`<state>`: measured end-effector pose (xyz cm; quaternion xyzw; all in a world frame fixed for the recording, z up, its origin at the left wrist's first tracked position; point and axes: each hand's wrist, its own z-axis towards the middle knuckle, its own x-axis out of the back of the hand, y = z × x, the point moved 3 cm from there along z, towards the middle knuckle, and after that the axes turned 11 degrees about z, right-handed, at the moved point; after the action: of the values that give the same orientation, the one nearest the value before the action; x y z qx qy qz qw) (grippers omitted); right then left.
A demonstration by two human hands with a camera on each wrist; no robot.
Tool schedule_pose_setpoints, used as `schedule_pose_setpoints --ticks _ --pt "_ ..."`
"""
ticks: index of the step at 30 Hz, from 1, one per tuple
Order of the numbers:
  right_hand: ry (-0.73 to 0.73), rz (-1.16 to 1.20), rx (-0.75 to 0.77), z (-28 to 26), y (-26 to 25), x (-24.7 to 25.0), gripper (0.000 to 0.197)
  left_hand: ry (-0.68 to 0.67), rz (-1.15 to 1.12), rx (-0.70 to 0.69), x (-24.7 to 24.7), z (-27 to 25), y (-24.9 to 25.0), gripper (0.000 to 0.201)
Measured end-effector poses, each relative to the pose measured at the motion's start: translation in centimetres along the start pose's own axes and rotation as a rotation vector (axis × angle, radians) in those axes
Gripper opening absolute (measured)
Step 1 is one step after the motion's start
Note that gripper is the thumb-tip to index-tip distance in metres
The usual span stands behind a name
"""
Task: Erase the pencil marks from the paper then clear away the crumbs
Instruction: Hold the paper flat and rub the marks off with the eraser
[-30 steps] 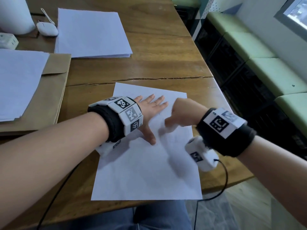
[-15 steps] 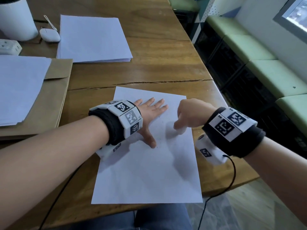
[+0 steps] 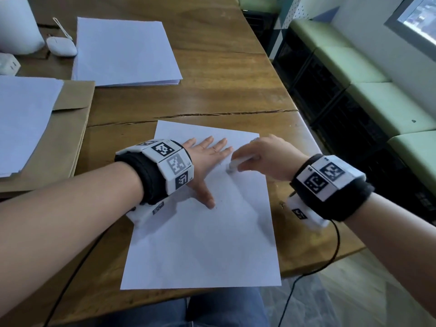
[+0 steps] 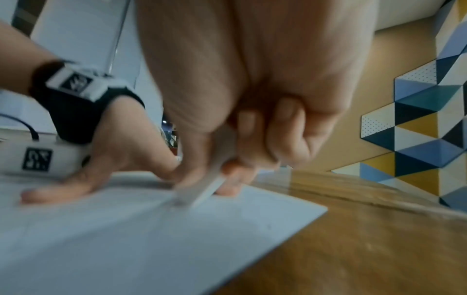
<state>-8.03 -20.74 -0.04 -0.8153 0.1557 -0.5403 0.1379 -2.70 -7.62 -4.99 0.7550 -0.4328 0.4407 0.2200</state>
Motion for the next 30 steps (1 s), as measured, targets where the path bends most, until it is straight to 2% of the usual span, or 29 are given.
schedule_pose_setpoints --ticks 2,3,6,8,12,14,17,19,24,26,28,30 --pt "0.091 0.027 0.036 0.0 0.6 -0.6 0.026 0.003 -0.006 0.004 0.0 0.0 0.0 0.134" --pt "0.077 0.032 0.048 -0.6 1.1 -0.9 0.026 -0.002 -0.008 0.002 0.0 0.0 0.0 0.133" --pt "-0.135 0.043 0.047 -3.0 1.9 -1.8 0.021 -0.015 -0.002 -0.009 0.0 0.0 0.0 0.132" --pt "-0.193 0.036 0.018 -3.1 2.1 -1.7 0.018 -0.018 0.002 -0.007 0.0 -0.1 -0.1 0.131" --pt "0.062 0.158 0.025 -1.9 2.1 -1.6 0.016 -0.023 0.007 -0.008 0.1 -0.3 0.0 0.131" --pt "0.097 0.179 0.057 -2.7 2.1 -2.2 0.019 -0.021 0.011 -0.007 0.2 -0.3 0.0 0.131" --pt "-0.095 0.176 0.050 -4.6 1.8 -3.0 0.029 -0.027 0.020 -0.007 0.2 -0.3 0.1 0.131" --pt "-0.148 0.167 0.023 -4.3 1.9 -2.5 0.027 -0.030 0.024 -0.008 0.3 -0.3 0.1 0.131" --pt "0.121 0.287 -0.016 -2.6 2.3 -2.1 0.024 -0.031 0.024 -0.002 0.2 -0.3 0.1 0.130" --pt "0.041 0.325 -0.008 -3.9 2.6 -3.0 0.025 -0.026 0.026 -0.004 0.2 -0.3 0.1 0.131" --pt "-0.129 0.329 -0.039 -5.0 2.7 -3.5 0.026 -0.027 0.022 -0.007 0.3 -0.4 0.0 0.131" --pt "-0.168 0.348 -0.077 -4.7 2.8 -3.1 0.021 -0.034 0.023 -0.011 0.4 -0.5 0.1 0.129"
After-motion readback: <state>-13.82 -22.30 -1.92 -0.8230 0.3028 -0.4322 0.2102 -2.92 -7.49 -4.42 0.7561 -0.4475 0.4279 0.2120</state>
